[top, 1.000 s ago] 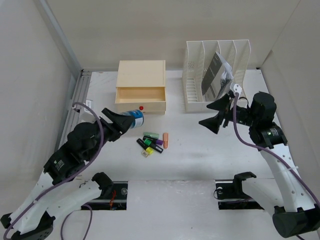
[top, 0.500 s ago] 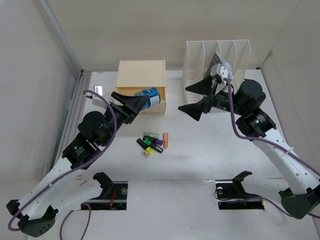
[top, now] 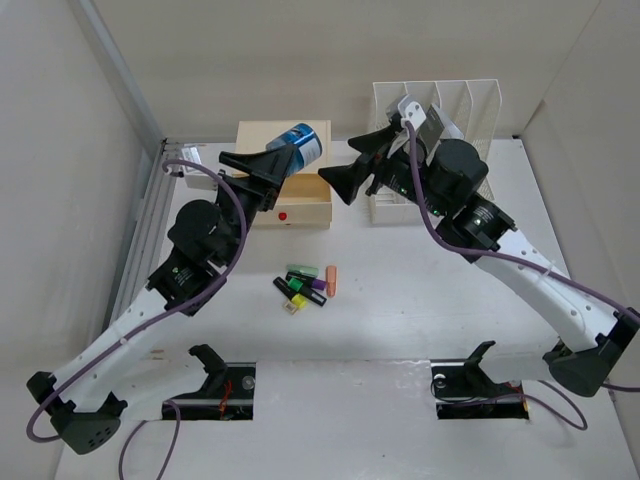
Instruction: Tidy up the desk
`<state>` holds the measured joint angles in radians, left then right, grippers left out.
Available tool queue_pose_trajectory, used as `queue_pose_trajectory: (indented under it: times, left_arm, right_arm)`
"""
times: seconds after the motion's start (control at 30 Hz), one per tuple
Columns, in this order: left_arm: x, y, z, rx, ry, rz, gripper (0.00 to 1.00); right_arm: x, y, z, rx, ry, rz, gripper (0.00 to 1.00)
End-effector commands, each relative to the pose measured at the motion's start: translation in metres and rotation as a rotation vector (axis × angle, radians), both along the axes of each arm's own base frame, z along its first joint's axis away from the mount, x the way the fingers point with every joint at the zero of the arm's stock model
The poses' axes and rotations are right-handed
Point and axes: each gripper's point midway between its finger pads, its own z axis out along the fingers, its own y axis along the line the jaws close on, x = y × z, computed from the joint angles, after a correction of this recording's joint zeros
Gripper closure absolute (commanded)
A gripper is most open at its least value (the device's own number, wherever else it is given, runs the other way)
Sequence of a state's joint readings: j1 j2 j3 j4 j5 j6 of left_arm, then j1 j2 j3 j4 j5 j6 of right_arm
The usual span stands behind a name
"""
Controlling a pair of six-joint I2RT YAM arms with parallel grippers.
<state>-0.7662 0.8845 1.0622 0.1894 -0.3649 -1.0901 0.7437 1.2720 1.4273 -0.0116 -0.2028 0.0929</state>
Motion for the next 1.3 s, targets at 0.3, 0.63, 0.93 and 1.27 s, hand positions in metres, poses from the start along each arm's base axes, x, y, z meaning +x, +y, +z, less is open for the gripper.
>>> queue_pose_trajectory:
  times: [0.3, 0.63, 0.93, 1.27]
  left_arm:
    - [0.002, 0.011, 0.065, -0.224, -0.075, 0.033, 1.0]
    - [0.01, 0.006, 0.065, -0.229, -0.041, 0.046, 1.0]
    - [0.014, -0.01, 0.06, -0.237, -0.016, 0.024, 1.0]
    - [0.012, -0.018, 0.044, -0.241, 0.014, 0.001, 1.0]
  right_arm:
    - [-0.009, 0.003, 0.043, 0.115, 0.003, 0.015, 0.01]
    - [-0.015, 0.012, 0.037, 0.082, -0.023, 0.019, 0.01]
    - [-0.007, 0.022, 0.034, 0.059, -0.039, -0.029, 0.01]
    - [0.0, 0.018, 0.039, 0.064, -0.048, -0.1, 0.01]
